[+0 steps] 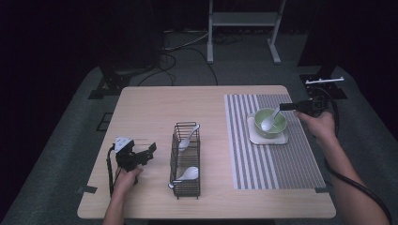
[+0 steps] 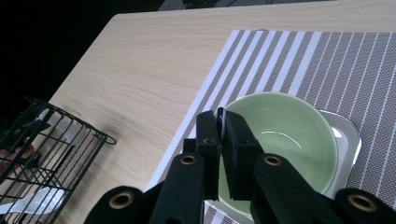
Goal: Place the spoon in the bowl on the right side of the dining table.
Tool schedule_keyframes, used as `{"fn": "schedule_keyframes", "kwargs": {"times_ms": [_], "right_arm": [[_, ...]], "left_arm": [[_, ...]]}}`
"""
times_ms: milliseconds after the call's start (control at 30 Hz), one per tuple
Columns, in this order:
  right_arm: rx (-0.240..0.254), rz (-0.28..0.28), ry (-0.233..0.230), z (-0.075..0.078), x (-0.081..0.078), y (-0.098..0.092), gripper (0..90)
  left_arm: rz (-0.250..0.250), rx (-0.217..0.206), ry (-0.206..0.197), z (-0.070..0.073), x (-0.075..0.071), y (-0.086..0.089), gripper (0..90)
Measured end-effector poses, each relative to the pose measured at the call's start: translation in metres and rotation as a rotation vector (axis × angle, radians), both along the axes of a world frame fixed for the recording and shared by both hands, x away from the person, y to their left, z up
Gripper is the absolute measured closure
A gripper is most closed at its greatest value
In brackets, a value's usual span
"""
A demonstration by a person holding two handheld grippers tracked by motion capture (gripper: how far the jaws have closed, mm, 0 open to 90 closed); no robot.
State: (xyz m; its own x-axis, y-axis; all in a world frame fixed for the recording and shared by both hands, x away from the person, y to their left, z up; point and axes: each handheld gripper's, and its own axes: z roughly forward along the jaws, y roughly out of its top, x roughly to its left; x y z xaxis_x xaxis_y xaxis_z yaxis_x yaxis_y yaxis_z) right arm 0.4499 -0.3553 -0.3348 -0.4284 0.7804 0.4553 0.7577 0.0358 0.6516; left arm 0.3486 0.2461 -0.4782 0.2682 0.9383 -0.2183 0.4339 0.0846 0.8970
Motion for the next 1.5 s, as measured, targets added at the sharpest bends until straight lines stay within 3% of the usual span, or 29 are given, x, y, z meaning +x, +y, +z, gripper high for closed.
{"fn": "schedule_keyframes", "kwargs": {"times_ms": [1500], "right_arm": [[-0.007, -0.045, 0.05, -0.028, 0.007, -0.011, 84.9]], "left_arm": [[0.0, 0.001, 0.002, 0.0, 0.0, 0.0, 0.0]]}}
